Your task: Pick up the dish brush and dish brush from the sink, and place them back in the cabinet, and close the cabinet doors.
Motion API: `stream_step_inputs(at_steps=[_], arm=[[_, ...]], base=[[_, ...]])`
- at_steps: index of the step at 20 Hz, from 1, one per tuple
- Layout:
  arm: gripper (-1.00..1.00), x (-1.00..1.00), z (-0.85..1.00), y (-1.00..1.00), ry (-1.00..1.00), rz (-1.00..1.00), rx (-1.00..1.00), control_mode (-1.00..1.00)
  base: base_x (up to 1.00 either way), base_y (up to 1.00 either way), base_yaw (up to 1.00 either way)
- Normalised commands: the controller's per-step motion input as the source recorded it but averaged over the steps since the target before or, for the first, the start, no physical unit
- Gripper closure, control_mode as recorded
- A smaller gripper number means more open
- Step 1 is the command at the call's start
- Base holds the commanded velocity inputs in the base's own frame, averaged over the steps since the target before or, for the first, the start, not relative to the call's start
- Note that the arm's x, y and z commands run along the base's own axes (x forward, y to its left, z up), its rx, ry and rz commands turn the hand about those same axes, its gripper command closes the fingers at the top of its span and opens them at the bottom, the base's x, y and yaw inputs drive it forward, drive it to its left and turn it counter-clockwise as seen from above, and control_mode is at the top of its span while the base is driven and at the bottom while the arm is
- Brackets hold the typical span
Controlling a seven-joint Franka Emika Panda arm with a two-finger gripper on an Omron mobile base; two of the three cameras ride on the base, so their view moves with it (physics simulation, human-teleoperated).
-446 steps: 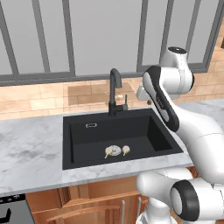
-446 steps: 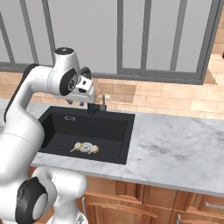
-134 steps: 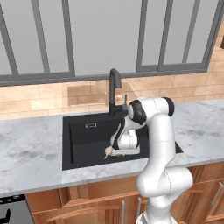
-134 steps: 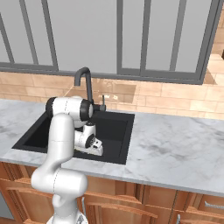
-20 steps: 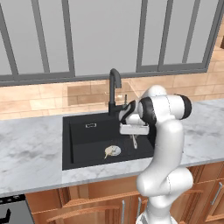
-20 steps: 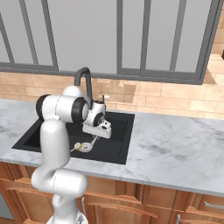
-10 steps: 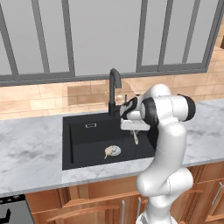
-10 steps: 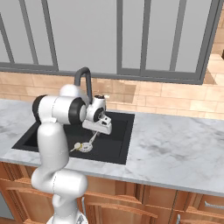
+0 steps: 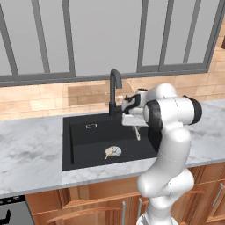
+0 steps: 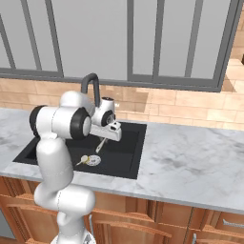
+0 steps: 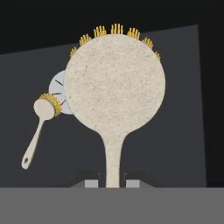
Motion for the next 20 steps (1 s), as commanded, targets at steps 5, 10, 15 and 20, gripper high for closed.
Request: stream_step_inputs(at_steps=[5, 10, 15, 20], arm=[[1.0, -0.13, 0.44, 0.0, -0.02, 0.0, 0.0, -1.0], [1.0, -0.27, 0.48, -0.03, -0.04, 0.0, 0.0, -1.0], [1.0, -0.23, 0.47, 0.0, 0.0, 0.0, 0.0, -1.0], [1.0, -0.21, 0.46, 0.0, 0.0, 0.0, 0.0, -1.0]], base=[[0.0, 0.0, 0.0], [0.0, 0.0, 0.0], [0.0, 0.0, 0.0], [0.0, 0.0, 0.0]])
